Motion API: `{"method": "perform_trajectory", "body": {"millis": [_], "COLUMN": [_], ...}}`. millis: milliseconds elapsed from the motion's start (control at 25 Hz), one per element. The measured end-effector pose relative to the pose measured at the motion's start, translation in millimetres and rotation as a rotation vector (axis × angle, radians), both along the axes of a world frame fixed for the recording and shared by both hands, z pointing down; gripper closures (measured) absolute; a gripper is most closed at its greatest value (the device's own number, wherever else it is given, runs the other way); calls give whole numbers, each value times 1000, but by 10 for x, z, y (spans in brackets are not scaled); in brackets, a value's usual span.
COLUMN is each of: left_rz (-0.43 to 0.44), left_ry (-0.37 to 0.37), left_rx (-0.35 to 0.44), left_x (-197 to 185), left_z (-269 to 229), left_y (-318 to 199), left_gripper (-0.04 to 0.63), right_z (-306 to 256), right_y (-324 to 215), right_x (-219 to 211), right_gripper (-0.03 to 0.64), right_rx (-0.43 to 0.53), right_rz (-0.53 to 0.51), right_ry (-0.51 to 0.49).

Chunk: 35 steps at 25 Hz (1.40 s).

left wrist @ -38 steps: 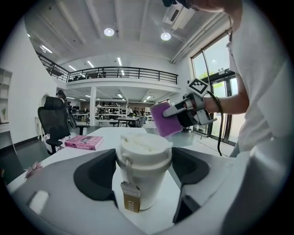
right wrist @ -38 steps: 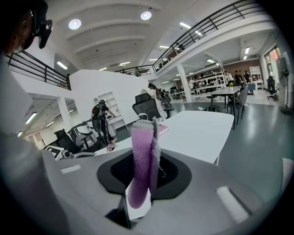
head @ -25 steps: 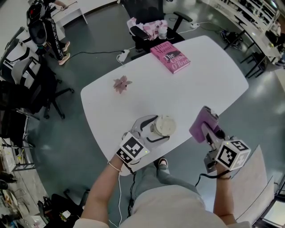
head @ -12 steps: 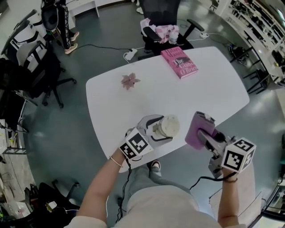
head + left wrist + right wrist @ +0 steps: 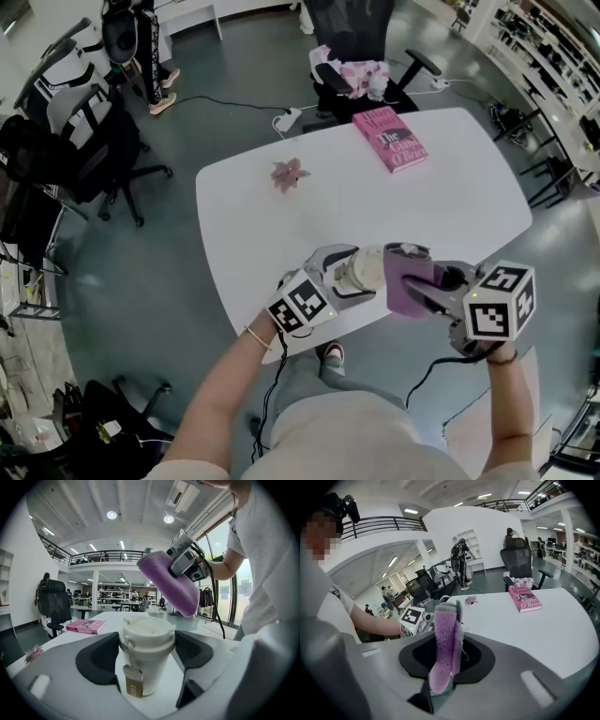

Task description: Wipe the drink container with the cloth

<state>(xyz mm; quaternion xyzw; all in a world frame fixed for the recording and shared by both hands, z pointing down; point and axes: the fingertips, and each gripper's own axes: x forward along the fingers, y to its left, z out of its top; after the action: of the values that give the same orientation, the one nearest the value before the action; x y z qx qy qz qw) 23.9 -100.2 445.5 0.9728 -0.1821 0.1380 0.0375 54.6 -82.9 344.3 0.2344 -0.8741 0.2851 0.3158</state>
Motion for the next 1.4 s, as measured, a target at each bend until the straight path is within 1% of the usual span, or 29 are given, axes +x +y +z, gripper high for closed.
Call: {"method": "perform_trajectory", "body": {"millis": [160,440,640,960,1160,1400], "left_rz": [1,1,1,4,3,3], "left_ry": [0,0,-1,-1,1,3], "left_rx": [0,1,0,2,6,6], "left_x": [8,-3,6,6,-5,-7], "left_z": [7,5,-1,-4,-17,-16], "left_y": [6,6,13,10,-2,11], "left_gripper": [219,219,219,219,218,219], "right_z": [53,120,244,363,389,491], "right_y": [19,-49,-26,-100,-122,-148], "right_x": [-69,-217,-353,-475,-513,-545], "right_gripper": [535,535,535,535,535,535], "right_rx": [-32,-66,-106,-150,-192,-200], "right_rz": [-91,-216,-295,-329,-325,-346], "right_ry": [88,226,291,351,381,454]}}
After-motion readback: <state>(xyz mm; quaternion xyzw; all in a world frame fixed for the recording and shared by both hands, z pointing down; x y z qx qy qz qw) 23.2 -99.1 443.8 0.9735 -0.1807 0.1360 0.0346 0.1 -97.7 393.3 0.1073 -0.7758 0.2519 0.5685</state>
